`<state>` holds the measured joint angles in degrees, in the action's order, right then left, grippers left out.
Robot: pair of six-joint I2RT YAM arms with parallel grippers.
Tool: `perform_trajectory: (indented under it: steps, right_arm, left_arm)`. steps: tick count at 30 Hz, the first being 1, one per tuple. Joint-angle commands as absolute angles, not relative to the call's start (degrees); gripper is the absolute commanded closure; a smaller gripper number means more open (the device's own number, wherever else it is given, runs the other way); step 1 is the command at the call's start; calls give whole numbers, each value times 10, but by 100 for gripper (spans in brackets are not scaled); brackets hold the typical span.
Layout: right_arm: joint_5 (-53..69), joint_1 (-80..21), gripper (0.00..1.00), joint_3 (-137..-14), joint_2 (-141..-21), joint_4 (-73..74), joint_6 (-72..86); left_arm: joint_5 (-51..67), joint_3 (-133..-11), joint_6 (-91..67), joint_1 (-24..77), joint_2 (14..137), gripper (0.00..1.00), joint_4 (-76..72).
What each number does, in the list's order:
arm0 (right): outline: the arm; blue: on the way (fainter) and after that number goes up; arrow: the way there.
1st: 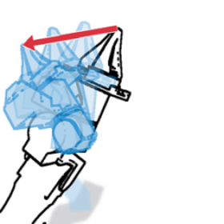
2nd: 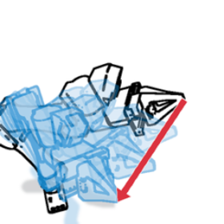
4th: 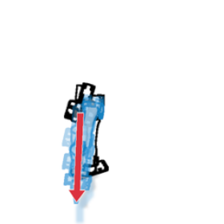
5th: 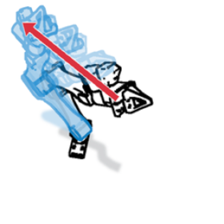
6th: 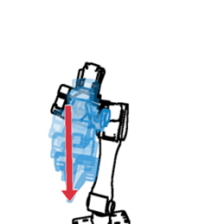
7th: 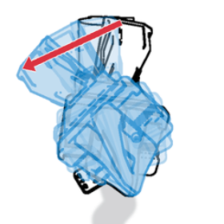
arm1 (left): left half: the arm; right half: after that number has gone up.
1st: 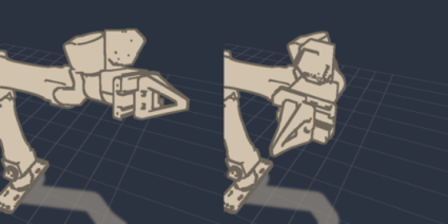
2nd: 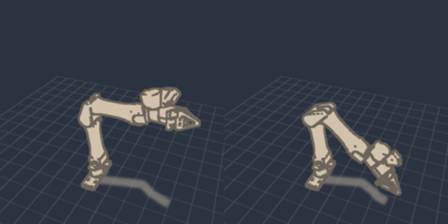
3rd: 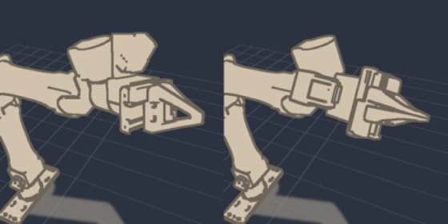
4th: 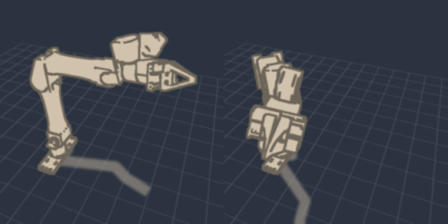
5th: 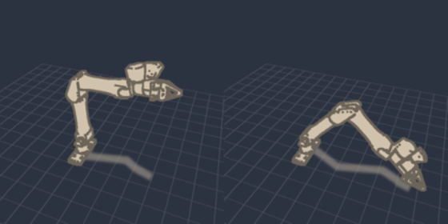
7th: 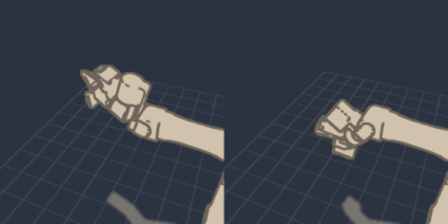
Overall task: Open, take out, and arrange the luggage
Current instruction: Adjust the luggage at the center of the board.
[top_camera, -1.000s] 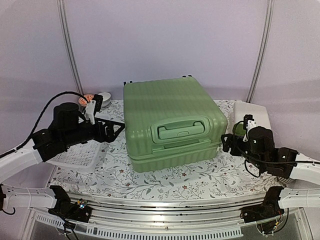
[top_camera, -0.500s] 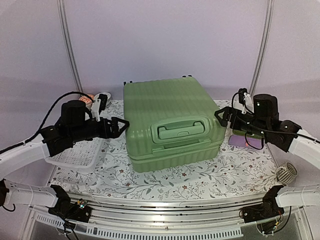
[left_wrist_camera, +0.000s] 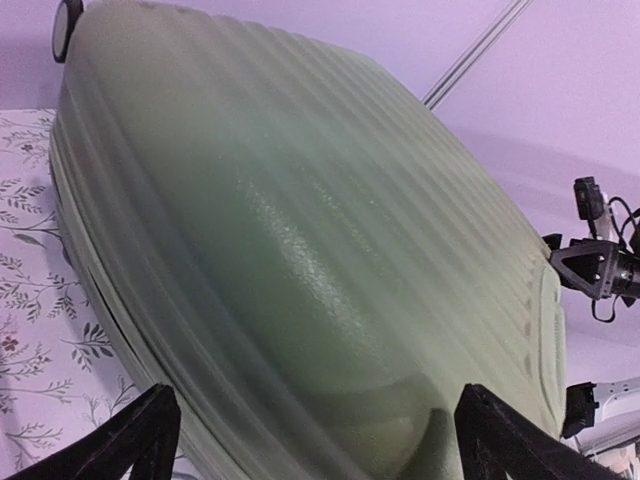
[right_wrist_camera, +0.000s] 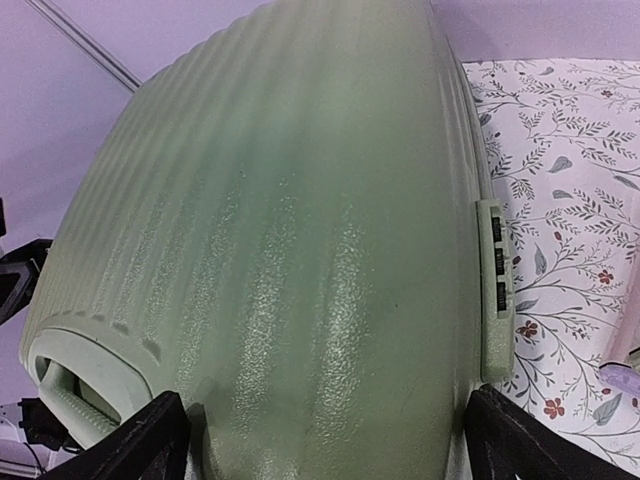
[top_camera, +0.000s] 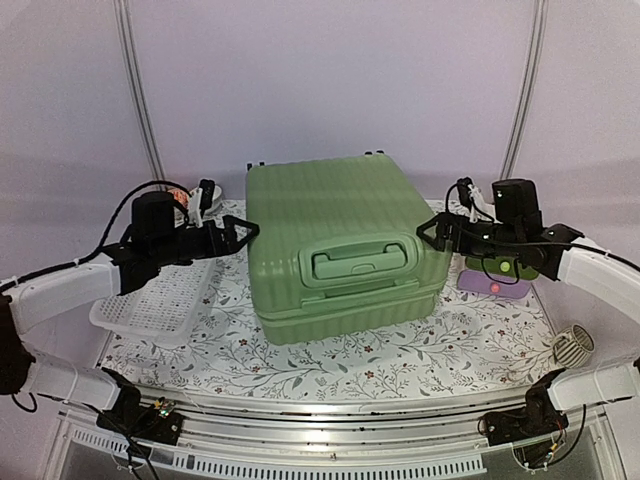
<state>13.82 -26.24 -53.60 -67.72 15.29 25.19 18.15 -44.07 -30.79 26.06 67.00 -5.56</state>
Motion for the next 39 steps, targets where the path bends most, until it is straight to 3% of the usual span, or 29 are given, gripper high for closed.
perform_trajectory:
  steps: [1,8,14,24,29,39]
  right_arm:
    - [235,-352,4,-504,-639,138,234]
    - [219,-461,5,-485,-589,132,226]
    - [96,-479,5,-489,-589,179,233]
    - [-14,-478,5,-378,-496,146,289]
    - [-35,-479,4,-336,-452,135,294]
    - [3,-478,5,-259,-458,59,310]
  left_arm:
    - [245,-465,-316,238,748,2,-124]
    - [218,-536,-299,223,814,2,-123]
    - [211,-584,-284,200,834,2,-81]
    - [148,-534,-231,200,687,2,1]
    - [208,-480,-262,211,600,4,13]
    - [215,-422,-232,368,460,9,16]
